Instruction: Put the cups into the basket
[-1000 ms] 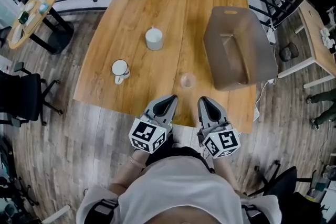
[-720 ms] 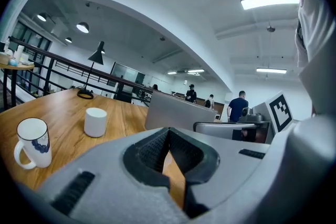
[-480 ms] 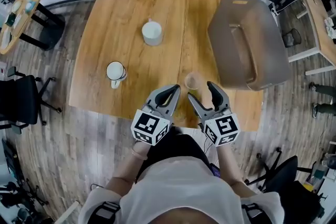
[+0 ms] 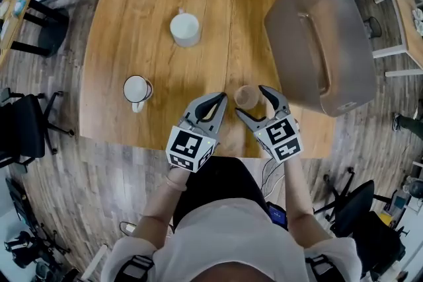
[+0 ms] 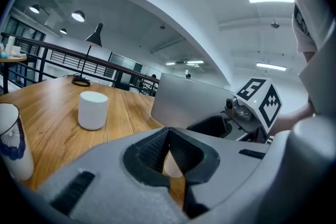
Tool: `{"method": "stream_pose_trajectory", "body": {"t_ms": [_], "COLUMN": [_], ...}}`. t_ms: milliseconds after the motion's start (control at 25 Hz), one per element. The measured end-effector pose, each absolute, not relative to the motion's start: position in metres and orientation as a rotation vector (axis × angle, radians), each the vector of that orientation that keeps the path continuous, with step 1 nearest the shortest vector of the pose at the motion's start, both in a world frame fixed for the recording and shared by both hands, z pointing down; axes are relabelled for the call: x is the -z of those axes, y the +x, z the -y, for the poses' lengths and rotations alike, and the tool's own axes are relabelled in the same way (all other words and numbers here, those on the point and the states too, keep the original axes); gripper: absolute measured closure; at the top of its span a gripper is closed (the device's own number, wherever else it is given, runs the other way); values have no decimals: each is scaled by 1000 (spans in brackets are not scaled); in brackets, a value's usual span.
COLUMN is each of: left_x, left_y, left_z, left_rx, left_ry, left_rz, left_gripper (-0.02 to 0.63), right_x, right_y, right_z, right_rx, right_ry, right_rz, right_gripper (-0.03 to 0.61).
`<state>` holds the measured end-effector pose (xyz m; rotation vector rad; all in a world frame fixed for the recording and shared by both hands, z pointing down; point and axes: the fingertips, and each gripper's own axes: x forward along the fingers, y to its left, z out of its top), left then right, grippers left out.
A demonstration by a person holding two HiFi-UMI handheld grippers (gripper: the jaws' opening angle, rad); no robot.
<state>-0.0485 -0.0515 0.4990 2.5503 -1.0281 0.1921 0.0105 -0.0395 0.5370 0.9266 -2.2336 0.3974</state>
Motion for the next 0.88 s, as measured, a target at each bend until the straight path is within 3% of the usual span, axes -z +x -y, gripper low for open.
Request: {"method": "stream_pose_trajectory", "body": {"t_ms": [880], "left_x": [-518], "left_y": [-48], "left_z": [59], "left_rx": [-155], "left_ry": [2471], "left_rz": [1027], "left_gripper": [609], "right_x": [-563], "right_y": [-8], "right_z": [48], "right_rx": [-370], "right_ry": [790], "right_rz": [2126], "right_gripper": [236]}}
